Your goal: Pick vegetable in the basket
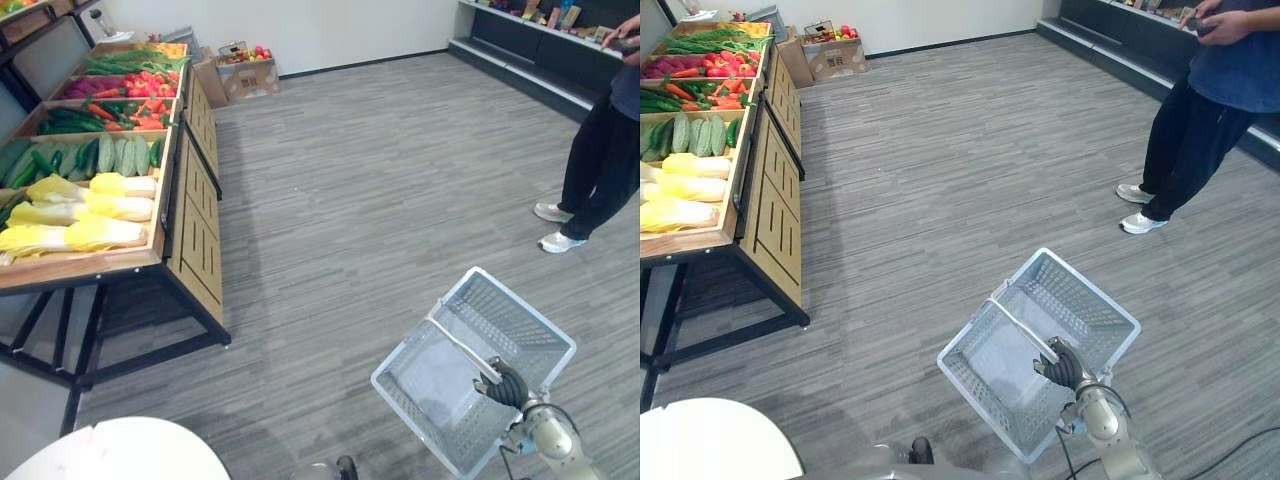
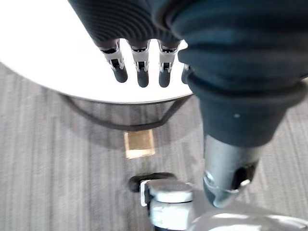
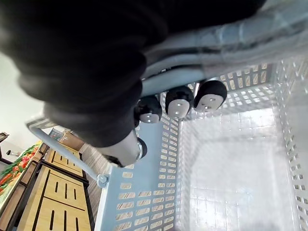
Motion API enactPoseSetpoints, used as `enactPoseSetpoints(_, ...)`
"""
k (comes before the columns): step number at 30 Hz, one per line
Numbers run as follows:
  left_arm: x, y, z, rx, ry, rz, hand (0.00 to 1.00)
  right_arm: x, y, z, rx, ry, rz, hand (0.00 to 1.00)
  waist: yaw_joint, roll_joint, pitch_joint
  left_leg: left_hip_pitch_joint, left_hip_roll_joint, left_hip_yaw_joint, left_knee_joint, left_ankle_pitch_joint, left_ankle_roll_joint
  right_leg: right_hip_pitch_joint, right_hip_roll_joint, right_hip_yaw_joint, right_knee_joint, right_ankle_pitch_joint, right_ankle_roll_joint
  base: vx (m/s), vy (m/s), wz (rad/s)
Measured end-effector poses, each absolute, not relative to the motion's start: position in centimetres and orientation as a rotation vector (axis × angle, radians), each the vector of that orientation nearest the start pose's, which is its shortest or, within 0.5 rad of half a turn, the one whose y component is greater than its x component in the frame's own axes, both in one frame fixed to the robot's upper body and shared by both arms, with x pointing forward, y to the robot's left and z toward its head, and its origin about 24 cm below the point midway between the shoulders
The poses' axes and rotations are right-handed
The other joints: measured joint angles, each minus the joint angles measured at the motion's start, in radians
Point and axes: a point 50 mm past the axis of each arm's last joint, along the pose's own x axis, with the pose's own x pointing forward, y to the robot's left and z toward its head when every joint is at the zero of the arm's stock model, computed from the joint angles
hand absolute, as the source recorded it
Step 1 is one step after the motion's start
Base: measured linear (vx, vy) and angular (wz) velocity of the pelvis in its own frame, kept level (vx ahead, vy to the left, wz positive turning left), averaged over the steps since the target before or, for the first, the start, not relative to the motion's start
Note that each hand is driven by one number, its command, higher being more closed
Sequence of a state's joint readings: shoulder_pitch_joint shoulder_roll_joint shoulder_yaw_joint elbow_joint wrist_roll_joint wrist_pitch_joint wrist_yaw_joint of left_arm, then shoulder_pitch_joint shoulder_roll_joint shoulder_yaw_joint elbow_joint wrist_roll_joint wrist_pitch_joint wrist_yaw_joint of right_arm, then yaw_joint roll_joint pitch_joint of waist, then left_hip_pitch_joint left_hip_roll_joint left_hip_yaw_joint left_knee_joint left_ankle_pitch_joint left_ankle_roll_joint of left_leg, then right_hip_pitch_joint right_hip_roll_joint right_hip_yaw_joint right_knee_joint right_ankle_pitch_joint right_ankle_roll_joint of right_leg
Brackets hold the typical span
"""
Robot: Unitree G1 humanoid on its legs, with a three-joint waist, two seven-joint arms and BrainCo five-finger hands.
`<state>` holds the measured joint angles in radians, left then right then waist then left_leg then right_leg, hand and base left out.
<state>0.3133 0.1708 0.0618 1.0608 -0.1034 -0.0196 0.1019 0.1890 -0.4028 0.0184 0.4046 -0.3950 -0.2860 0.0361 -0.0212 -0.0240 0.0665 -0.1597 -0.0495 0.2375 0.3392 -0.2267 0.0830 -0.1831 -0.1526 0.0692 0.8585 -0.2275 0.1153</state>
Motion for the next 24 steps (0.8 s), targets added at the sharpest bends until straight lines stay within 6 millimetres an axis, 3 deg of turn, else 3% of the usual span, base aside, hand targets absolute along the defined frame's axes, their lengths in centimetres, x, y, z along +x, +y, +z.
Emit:
enactPoseSetpoints(1,0.1,23.4,-16.4,0.097,1.31,0.351,0.0,18.0,-24.5,-4.7,-0.752,0.354,0.186,1.0,-0.003,-0.01,-0.001,0.027,-0.016,-0.005,-0.013,-0.009,0.007,-0.027,-0.015,-0.006,0.071,0.058,-0.011,0.44,0.139,0.32)
enactPoseSetpoints(2,1.0,23.2,-16.3,0.106,1.275,0.329,0.0,17.7,-24.6,-4.9,-0.757,0.369,0.188,1.0,-0.004,-0.007,-0.018,0.078,-0.032,-0.018,-0.053,-0.016,0.019,-0.069,-0.036,-0.019,0.172,0.177,-0.032,0.53,0.147,0.28)
enactPoseSetpoints(4,2.8,23.0,-16.0,0.115,1.198,0.304,0.0,17.6,-24.3,-5.0,-0.762,0.364,0.184,1.0,-0.007,-0.002,-0.033,0.134,-0.04,-0.037,-0.088,-0.022,0.034,-0.118,-0.045,-0.052,0.263,0.156,-0.086,0.46,0.099,0.27)
enactPoseSetpoints(7,6.5,22.8,-15.5,0.077,1.092,0.311,0.0,17.8,-24.1,-5.1,-0.765,0.362,0.16,1.0,-0.01,0.015,-0.015,0.219,-0.017,-0.094,-0.149,-0.022,0.035,-0.165,0.001,-0.163,0.217,0.055,-0.112,0.45,0.043,0.36)
enactPoseSetpoints(9,7.5,22.8,-15.3,0.046,1.064,0.326,0.0,18.0,-24.3,-5.0,-0.771,0.358,0.146,1.0,-0.01,0.033,0.014,0.279,0.009,-0.113,-0.169,-0.022,0.035,-0.172,0.042,-0.227,0.088,0.019,-0.129,0.36,0.003,0.18)
enactPoseSetpoints(12,7.3,22.8,-15.4,0.041,1.071,0.337,0.0,17.9,-24.3,-4.9,-0.769,0.34,0.13,1.0,-0.028,0.034,0.026,0.338,0.027,-0.146,-0.168,-0.022,0.035,-0.209,0.085,-0.256,-0.211,0.027,-0.124,0.43,-0.046,0.3)
enactPoseSetpoints(13,7.1,22.8,-15.5,0.041,1.082,0.34,0.0,17.9,-24.3,-4.9,-0.767,0.329,0.126,1.0,-0.039,0.029,0.03,0.359,0.034,-0.172,-0.168,-0.023,0.033,-0.217,0.102,-0.245,-0.355,0.061,-0.094,0.56,-0.151,0.56)
enactPoseSetpoints(15,6.4,22.7,-15.7,0.038,1.109,0.355,0.0,17.5,-24.3,-5.1,-0.76,0.33,0.127,1.0,-0.056,0.012,0.038,0.397,0.035,-0.201,-0.163,-0.033,0.015,-0.207,0.117,-0.206,-0.618,0.192,-0.076,0.54,-0.169,0.54)
enactPoseSetpoints(16,5.6,22.9,-15.8,0.031,1.127,0.381,0.0,17.0,-24.1,-5.4,-0.748,0.343,0.123,1.0,-0.058,-0.021,0.037,0.432,0.023,-0.229,-0.162,-0.055,-0.024,-0.176,0.111,-0.17,-0.78,0.269,-0.039,0.53,-0.213,0.5)
enactPoseSetpoints(17,5.2,23.3,-15.8,0.024,1.137,0.419,0.0,16.4,-24.1,-5.8,-0.734,0.367,0.111,1.0,-0.055,-0.037,0.04,0.472,0.025,-0.263,-0.159,-0.088,-0.066,-0.159,0.103,-0.16,-0.803,0.413,-0.06,0.62,-0.263,0.52)
enactPoseSetpoints(18,5.1,23.2,-15.9,0.02,1.141,0.429,0.0,16.4,-24.2,-5.9,-0.728,0.376,0.099,1.0,-0.055,-0.024,0.045,0.475,0.039,-0.283,-0.149,-0.099,-0.076,-0.164,0.11,-0.17,-0.768,0.442,-0.085,0.51,-0.219,0.55)
enactPoseSetpoints(20,5.6,22.7,-16.0,-0.004,1.13,0.454,0.0,17.0,-24.3,-5.6,-0.726,0.368,0.072,1.0,-0.051,0.002,0.068,0.453,0.065,-0.323,-0.124,-0.092,-0.084,-0.194,0.11,-0.206,-0.603,0.32,-0.139,0.43,-0.197,0.54)
enactPoseSetpoints(22,5.2,22.6,-16.1,-0.007,1.15,0.468,0.0,17.2,-24.6,-5.2,-0.734,0.364,0.061,1.0,-0.053,0.008,0.068,0.461,0.083,-0.332,-0.096,-0.074,-0.089,-0.201,0.102,-0.241,-0.49,0.243,-0.14,0.33,-0.154,0.5)
enactPoseSetpoints(23,4.4,22.5,-16.3,-0.014,1.181,0.478,0.0,17.2,-24.3,-4.9,-0.731,0.352,0.071,1.0,-0.05,0.012,0.062,0.458,0.09,-0.332,-0.028,-0.059,-0.092,-0.19,0.102,-0.262,-0.427,0.165,-0.137,0.36,-0.142,0.4)
enactPoseSetpoints(24,4.1,22.4,-16.4,-0.017,1.193,0.478,0.0,17.4,-24.2,-4.6,-0.729,0.339,0.073,1.0,-0.05,0.013,0.063,0.446,0.092,-0.329,0.026,-0.048,-0.086,-0.177,0.107,-0.27,-0.42,0.143,-0.138,0.41,-0.161,0.22)
